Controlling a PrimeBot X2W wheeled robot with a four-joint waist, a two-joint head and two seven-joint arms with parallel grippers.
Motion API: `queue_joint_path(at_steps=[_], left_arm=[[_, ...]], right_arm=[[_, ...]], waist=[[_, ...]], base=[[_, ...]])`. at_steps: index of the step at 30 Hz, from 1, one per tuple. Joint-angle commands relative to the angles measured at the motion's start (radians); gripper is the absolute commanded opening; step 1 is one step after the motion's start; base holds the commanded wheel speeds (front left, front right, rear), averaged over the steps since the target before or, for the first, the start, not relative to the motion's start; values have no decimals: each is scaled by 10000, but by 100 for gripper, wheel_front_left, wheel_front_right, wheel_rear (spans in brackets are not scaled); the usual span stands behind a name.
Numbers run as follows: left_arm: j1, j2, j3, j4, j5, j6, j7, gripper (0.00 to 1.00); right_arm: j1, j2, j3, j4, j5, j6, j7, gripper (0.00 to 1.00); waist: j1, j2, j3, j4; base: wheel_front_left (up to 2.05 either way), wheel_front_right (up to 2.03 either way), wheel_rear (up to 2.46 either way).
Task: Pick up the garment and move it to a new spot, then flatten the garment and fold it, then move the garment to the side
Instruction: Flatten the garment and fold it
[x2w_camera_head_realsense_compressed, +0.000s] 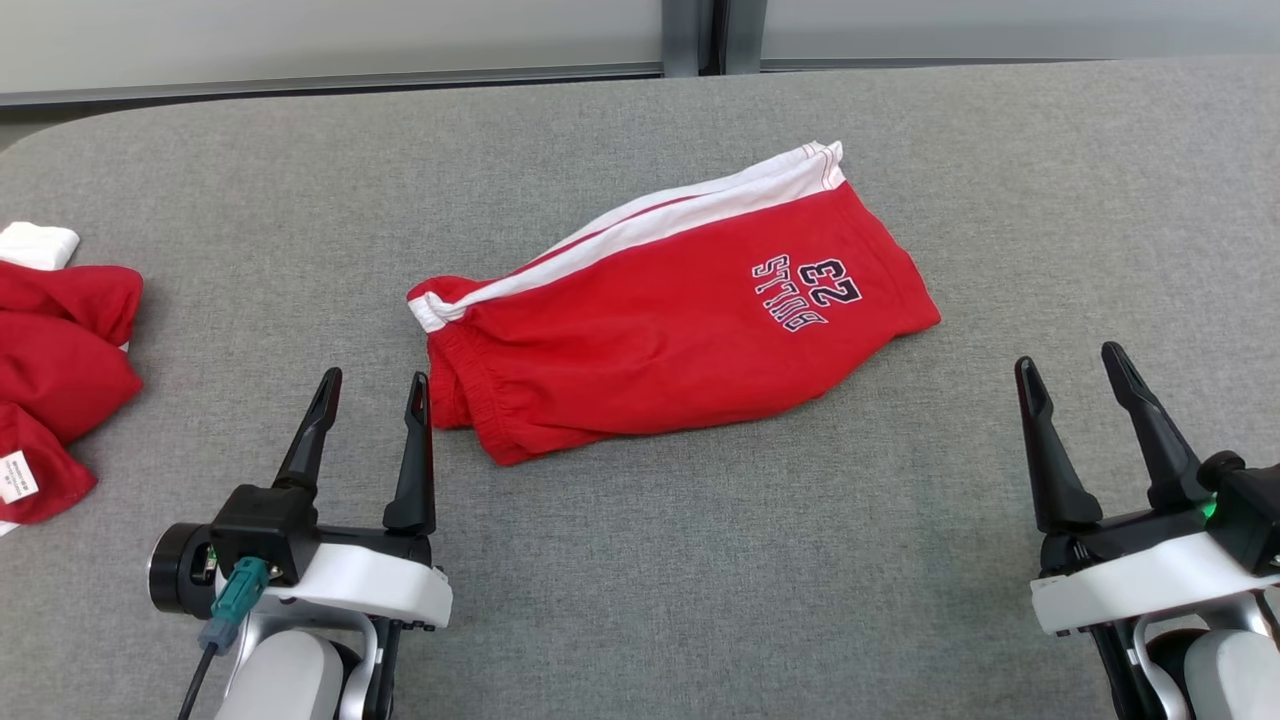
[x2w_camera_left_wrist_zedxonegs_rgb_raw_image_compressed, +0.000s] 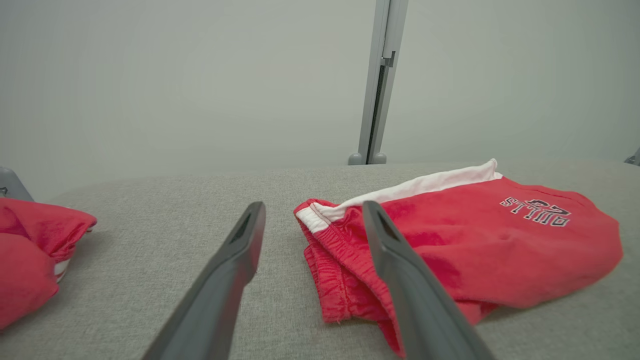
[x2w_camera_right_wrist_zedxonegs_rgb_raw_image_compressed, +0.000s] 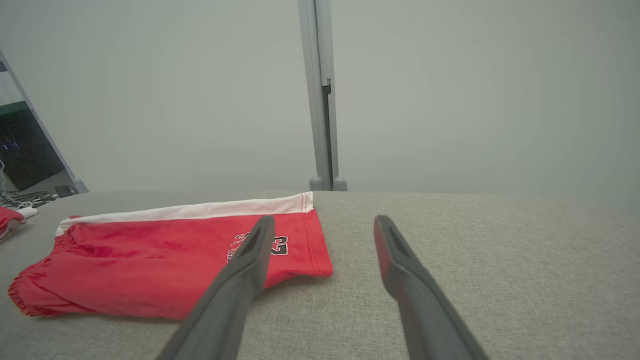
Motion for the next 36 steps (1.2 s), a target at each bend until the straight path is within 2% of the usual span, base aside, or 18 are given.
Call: queue_joint_path(at_steps=[1,9,15,19,25,32,33,34,35,36], left_arm=[[92,39,5,0,-9,63,-21,100],[-169,20,-83,-69,-3,66,-22,100],[-507,-139,-159,-276,-28,36,-33,100],[-802,-299,-195,-398,-67,-34,-42,100],[-1151,-539,-249,-490,-21,-151,-46,100],[-1196,-726,-122,-479,90,-241,-48,100],[-1178,-743,-94,-487,103,-250,-48,100],[-1163,-759,-67,-495,122,-260,-48,100],[-1139,-763,-39,-499,148,-278,-49,100],[-1119,-773,-22,-511,161,-285,-49,100]], right_arm=[[100,-11,-35,-101,-31,0,55,100],[-11,-144,-215,-153,49,0,163,100],[-787,-492,-385,302,154,0,478,100],[-1857,-825,-185,1183,365,0,699,100],[-3530,-1255,557,3153,763,0,988,100],[-4471,-1207,1336,4895,1738,2,1575,100],[-4495,-1159,1432,4999,1896,2,1620,47],[-4504,-1150,1525,5046,1999,2,1663,7],[-4531,-1135,1600,5054,2121,2,1624,0],[-4544,-1112,1643,5039,2240,2,1531,0]], waist=[[0,0,4,11],[0,0,231,161],[0,0,863,618],[0,0,1407,1037],[0,0,1981,1529],[0,0,2122,1723],[0,0,2107,1709],[0,0,2089,1690],[0,0,2060,1657],[0,0,2035,1616]], base=[[0,0,0],[0,0,0],[0,0,0],[0,0,0],[0,0,0],[0,0,0],[0,0,0],[0,0,0],[0,0,0],[0,0,0]])
